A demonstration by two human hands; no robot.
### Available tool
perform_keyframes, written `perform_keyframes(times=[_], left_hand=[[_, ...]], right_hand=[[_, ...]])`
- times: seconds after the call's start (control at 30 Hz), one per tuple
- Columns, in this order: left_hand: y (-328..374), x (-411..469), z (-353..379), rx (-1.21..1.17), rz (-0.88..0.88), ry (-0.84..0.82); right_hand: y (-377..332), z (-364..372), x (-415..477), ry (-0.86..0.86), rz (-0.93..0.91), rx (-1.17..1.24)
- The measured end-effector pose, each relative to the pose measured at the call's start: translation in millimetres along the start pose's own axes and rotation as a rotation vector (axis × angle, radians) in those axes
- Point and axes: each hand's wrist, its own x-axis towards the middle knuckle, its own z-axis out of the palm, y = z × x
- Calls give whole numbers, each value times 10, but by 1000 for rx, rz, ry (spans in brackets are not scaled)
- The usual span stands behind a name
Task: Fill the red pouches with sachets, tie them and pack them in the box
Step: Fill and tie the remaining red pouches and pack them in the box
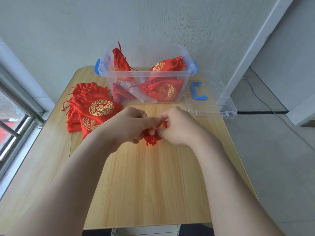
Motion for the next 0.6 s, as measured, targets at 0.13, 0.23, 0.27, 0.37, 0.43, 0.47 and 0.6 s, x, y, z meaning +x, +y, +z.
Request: perform_keyframes(times=[0.13, 0.23, 0.27, 0.37, 0.43, 0.47, 0.6], left_hand=[[-19, 38, 50, 93, -45, 53], [-11, 33, 53, 67, -52, 59], [-6, 32, 52, 64, -46, 57], [-5, 35, 51, 68, -8, 61], [-5, 28, 60, 66, 19, 72], [-3, 27, 61, 62, 34, 80], [31, 27, 30, 22, 61, 87]], right_hand=[[-12, -2, 14, 43, 1, 21], [-28, -30, 22, 27, -1, 206], [-40, -43, 22, 20, -2, 256], [-46, -49, 29, 41, -12, 301], [-38, -48, 34, 77, -20, 302], [-35, -46, 38, 85, -25, 312], [-46, -83, 26, 88, -35, 420]])
